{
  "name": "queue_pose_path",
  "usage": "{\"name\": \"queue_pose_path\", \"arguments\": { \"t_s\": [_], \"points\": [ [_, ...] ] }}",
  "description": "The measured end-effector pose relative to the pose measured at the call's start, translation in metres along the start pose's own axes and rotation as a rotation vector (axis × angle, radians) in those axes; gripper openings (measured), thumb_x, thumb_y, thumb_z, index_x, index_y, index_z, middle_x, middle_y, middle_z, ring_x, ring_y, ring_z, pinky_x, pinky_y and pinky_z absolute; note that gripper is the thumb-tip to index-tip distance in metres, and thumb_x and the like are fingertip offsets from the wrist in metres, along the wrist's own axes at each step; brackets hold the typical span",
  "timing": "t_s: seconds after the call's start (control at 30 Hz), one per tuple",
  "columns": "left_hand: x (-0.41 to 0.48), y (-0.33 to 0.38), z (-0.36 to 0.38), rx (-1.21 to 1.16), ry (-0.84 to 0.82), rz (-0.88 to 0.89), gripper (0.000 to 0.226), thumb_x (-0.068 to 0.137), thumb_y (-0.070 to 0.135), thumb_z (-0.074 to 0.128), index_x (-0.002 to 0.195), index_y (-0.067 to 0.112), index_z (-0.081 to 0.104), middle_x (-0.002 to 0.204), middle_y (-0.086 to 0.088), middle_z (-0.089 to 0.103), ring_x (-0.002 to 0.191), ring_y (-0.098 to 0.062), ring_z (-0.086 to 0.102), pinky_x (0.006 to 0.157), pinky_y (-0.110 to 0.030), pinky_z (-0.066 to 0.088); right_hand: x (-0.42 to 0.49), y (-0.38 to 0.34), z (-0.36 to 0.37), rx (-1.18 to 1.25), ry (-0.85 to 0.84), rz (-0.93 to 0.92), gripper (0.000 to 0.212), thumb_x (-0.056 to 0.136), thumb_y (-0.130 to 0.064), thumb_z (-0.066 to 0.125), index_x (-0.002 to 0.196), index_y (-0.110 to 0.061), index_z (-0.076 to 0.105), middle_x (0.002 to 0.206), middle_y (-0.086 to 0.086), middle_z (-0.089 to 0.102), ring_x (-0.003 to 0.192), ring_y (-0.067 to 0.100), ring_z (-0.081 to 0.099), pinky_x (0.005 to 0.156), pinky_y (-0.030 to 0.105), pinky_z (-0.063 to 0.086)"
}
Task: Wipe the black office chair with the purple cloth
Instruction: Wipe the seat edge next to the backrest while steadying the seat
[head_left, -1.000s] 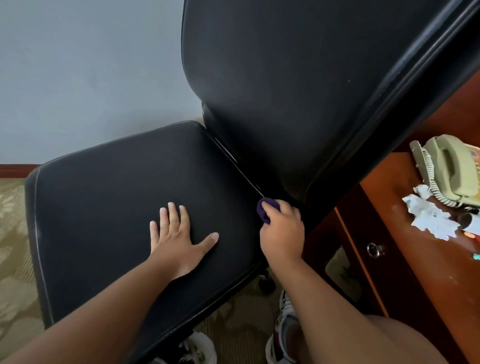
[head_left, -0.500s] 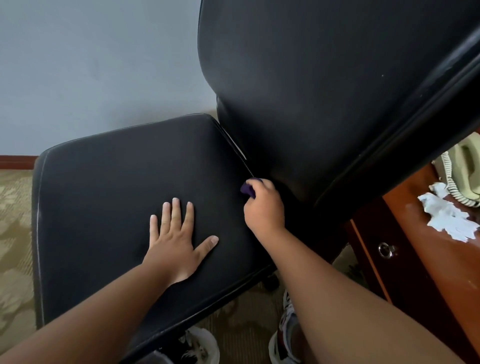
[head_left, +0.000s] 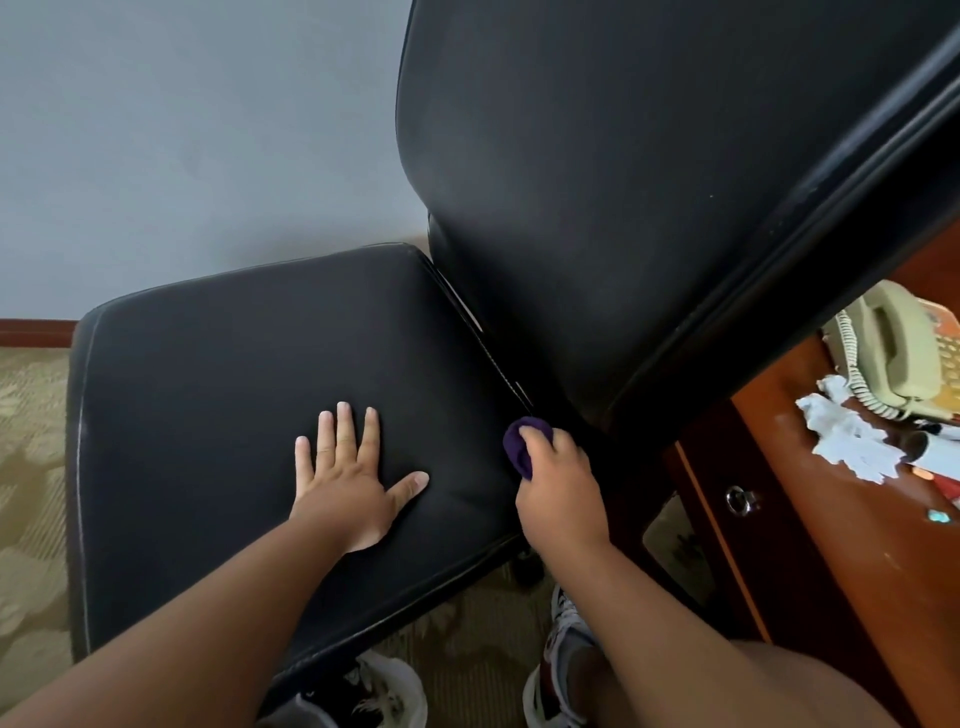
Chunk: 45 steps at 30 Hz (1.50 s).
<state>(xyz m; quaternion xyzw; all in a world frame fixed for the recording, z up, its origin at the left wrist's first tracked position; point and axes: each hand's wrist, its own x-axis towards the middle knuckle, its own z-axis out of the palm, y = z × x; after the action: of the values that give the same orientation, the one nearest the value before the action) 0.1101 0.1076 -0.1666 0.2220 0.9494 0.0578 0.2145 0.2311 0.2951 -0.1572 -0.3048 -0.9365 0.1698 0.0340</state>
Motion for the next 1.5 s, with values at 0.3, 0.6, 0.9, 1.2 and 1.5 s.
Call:
{"name": "queue_pose_path", "arguments": {
  "t_s": [0.3,0.6,0.9,1.2,1.5],
  "points": [
    [0.000,-0.015,0.004,-0.005,0.027,0.087,0.103,0.081,0.085,0.009,0.157,0.025,-0.026,0.160,-0.003,-0.038,0.142,-0.018,-0.043,0.120,-0.047,-0.022,0.031,-0.037,0.016,0.250,0.190,0.087,0.044,0.086,0.001,0.055,0.123,-0.020,0.063,0.132,0.006,0.055,0.113,0.031,0.056,0.091,0.039,0.048],
    [0.006,-0.014,0.008,-0.036,0.021,0.069,0.105,0.078,0.086,0.009,0.155,0.026,-0.028,0.158,-0.001,-0.041,0.142,-0.019,-0.043,0.118,-0.045,-0.024,0.088,-0.059,0.013,0.299,0.098,-0.018,0.044,0.086,-0.003,0.056,0.126,-0.019,0.060,0.130,0.007,0.056,0.111,0.030,0.057,0.090,0.037,0.048],
    [0.001,-0.009,0.004,0.002,0.020,0.047,0.098,0.090,0.081,0.017,0.155,0.023,-0.029,0.162,-0.006,-0.037,0.138,-0.016,-0.044,0.119,-0.046,-0.023,0.025,-0.015,-0.008,-0.085,-0.076,-0.105,0.055,0.092,-0.016,0.055,0.143,-0.027,0.038,0.130,0.008,0.047,0.115,0.028,0.050,0.087,0.034,0.043],
    [0.001,-0.024,0.001,-0.014,0.006,0.119,0.107,0.078,0.086,0.011,0.157,0.024,-0.026,0.162,-0.003,-0.036,0.144,-0.020,-0.041,0.120,-0.047,-0.022,-0.005,-0.015,0.001,0.111,-0.009,0.028,0.058,0.089,-0.007,0.056,0.142,-0.027,0.045,0.140,0.002,0.045,0.123,0.026,0.049,0.097,0.037,0.047],
    [0.005,-0.033,0.005,-0.028,0.040,0.160,0.111,0.068,0.089,0.002,0.157,0.028,-0.025,0.161,0.002,-0.037,0.144,-0.017,-0.043,0.115,-0.041,-0.029,0.058,-0.053,0.019,0.309,0.136,0.006,0.053,0.084,0.004,0.053,0.131,-0.020,0.059,0.138,0.003,0.053,0.117,0.027,0.056,0.093,0.031,0.045]
  ]
}}
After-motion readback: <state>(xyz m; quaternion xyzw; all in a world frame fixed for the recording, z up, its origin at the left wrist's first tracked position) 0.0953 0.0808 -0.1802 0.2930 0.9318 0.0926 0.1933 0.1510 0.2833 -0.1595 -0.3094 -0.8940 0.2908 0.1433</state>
